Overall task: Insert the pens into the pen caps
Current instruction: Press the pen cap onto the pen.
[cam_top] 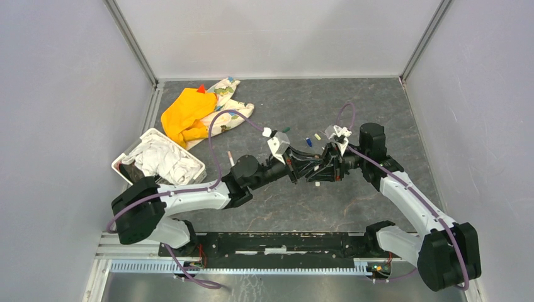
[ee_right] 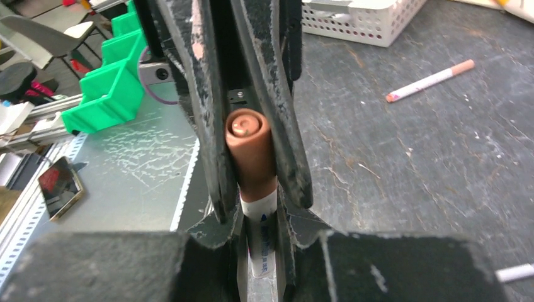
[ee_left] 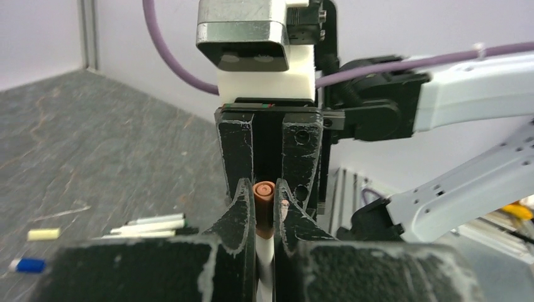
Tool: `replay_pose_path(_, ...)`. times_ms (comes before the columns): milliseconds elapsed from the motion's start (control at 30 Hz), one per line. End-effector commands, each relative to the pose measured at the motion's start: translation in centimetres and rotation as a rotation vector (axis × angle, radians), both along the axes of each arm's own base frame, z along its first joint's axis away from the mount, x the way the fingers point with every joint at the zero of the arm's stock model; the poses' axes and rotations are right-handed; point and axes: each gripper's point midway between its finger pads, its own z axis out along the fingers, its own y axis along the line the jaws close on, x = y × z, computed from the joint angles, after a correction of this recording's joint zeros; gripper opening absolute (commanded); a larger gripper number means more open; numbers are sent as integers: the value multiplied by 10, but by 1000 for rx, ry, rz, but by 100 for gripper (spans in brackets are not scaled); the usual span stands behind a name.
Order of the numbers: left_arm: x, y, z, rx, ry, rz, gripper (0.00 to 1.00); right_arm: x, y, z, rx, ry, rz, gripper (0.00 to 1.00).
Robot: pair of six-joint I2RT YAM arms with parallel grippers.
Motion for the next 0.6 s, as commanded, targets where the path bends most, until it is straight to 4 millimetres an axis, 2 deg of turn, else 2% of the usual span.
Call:
replay_pose_path(0,-174,92,-239,924,545,-614,2,90,-1,88,31,-438,-368,0)
replay_pose_path(133,-173,84,-219,806,620,-642,2,100,-6,87,2,-436,-428,0)
replay_pose_path(267,-155,87,-212,742,639,-548,2,109,-11,86,-5,-409,-480,0)
replay_pose_path(333,-147,89,-207,694,625,-511,2,108,-10,84,15,-379,-467,0)
replay_pose_path(400,-143,82,-197,652,599,-500,2,102,-6,81,39,-347,-434,0)
replay_pose_path(567,-123,49,-171,552,545,-476,2,83,8,64,42,-328,-346,0)
